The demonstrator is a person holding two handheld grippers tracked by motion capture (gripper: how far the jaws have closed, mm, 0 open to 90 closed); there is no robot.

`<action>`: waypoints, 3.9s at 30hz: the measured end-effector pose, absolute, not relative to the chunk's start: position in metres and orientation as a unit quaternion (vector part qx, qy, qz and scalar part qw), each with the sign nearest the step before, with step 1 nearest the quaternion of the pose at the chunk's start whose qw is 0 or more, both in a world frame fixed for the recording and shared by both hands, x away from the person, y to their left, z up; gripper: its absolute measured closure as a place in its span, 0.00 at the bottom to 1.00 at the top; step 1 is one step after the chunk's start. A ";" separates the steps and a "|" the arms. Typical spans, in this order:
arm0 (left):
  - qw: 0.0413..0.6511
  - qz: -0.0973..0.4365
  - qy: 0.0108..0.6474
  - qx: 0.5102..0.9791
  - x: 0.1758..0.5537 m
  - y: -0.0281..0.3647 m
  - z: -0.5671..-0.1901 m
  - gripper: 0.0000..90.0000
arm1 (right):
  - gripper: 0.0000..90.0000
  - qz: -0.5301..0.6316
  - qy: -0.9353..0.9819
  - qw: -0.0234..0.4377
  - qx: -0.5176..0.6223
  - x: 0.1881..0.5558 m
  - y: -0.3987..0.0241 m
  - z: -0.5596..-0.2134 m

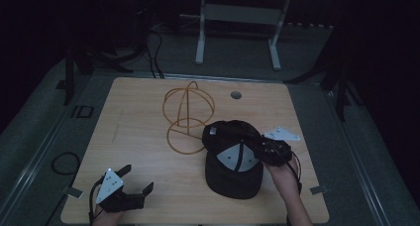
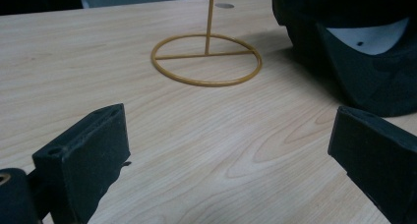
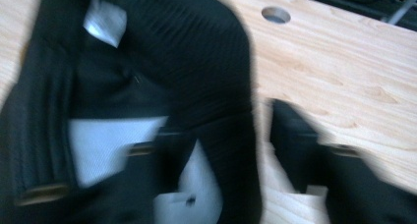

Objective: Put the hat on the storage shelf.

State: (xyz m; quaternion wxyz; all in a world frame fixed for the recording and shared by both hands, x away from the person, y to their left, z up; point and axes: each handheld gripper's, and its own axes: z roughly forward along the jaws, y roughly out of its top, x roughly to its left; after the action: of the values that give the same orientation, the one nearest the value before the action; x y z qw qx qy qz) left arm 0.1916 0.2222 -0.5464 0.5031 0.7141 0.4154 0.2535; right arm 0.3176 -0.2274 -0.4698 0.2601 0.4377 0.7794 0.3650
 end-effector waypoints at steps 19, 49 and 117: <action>0.506 0.237 0.416 0.717 0.192 0.213 -0.545 0.03 | 0.98 0.392 0.759 0.288 0.433 0.300 -0.220 -0.442; 0.522 0.199 0.358 0.748 0.212 0.150 -0.511 0.03 | 0.98 0.465 0.744 0.311 0.366 0.266 -0.214 -0.375; 0.585 0.271 0.302 0.703 0.225 0.091 -0.428 0.98 | 0.98 0.520 0.754 0.207 0.345 0.218 -0.228 -0.441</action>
State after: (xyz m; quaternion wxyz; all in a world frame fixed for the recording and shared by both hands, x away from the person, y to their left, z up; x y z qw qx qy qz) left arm 0.2245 0.0910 -0.4279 0.5847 0.7025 0.3021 0.2709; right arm 0.2182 -0.2279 -0.4406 0.2070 0.3447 0.7535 0.5201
